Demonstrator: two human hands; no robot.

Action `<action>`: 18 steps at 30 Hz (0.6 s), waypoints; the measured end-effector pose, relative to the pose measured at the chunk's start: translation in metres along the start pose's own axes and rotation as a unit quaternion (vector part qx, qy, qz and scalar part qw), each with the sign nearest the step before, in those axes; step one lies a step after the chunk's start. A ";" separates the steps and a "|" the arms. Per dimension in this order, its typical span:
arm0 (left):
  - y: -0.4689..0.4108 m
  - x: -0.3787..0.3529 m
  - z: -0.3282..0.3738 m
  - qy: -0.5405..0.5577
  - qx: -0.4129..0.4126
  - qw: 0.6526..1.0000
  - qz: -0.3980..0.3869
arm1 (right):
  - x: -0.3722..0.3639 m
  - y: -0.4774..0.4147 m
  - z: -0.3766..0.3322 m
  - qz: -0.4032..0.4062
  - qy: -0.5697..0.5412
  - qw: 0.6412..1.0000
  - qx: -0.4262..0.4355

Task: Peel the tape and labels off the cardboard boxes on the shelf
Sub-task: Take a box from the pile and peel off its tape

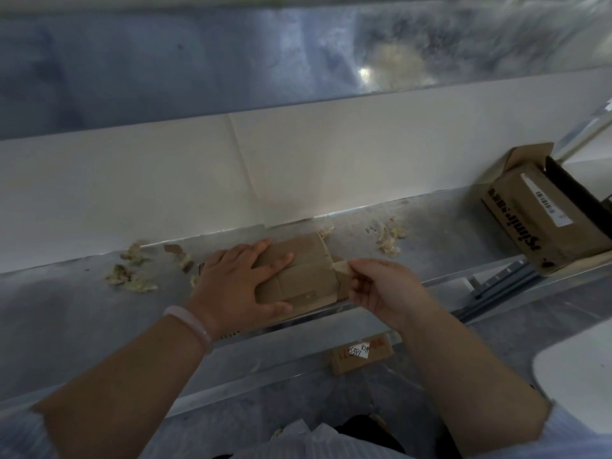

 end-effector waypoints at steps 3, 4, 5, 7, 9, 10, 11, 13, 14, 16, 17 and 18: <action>-0.001 0.000 0.001 -0.005 -0.001 1.000 -0.002 | 0.004 -0.005 -0.001 0.071 0.189 0.973 0.113; -0.001 0.000 0.000 -0.005 -0.001 1.000 -0.001 | 0.005 -0.004 -0.002 0.098 0.257 0.949 0.151; -0.001 0.000 0.000 -0.004 -0.001 1.000 0.001 | 0.006 -0.003 -0.004 0.108 0.300 0.930 0.183; 0.000 -0.001 0.000 0.000 -0.002 1.000 0.005 | 0.003 0.000 -0.009 0.059 0.326 0.920 0.208; 0.000 -0.001 0.000 0.003 -0.003 1.000 0.008 | -0.001 -0.001 -0.009 0.020 0.390 0.896 0.212; 0.000 -0.001 0.000 0.005 -0.004 1.000 0.011 | -0.002 -0.003 -0.009 0.024 0.420 0.882 0.212; 0.000 -0.001 0.000 0.006 -0.004 1.000 0.012 | -0.004 -0.005 -0.009 0.034 0.431 0.876 0.212; -0.001 0.000 0.001 0.004 -0.005 1.000 0.014 | -0.007 -0.009 -0.012 0.047 0.418 0.886 0.195; -0.001 0.000 0.001 0.002 -0.005 1.000 0.014 | -0.009 -0.011 -0.013 0.049 0.429 0.882 0.188; -0.001 0.000 0.000 0.000 -0.004 1.000 0.009 | -0.012 -0.014 -0.018 0.054 0.487 0.852 0.183; -0.001 0.000 0.000 0.003 -0.004 1.000 0.007 | -0.013 -0.015 -0.021 0.055 0.511 0.837 0.187; -0.001 0.000 0.000 0.008 -0.004 1.000 0.006 | -0.013 -0.016 -0.023 0.057 0.527 0.825 0.194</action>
Point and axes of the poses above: each hand's wrist, its own y-axis away from the middle knuckle, its own x-axis out of the back of the hand, z = x × y, the point moved 1 cm from there along -y, towards the middle knuckle, and after that the axes turned 2 degrees about -x, right-handed, at the moved point
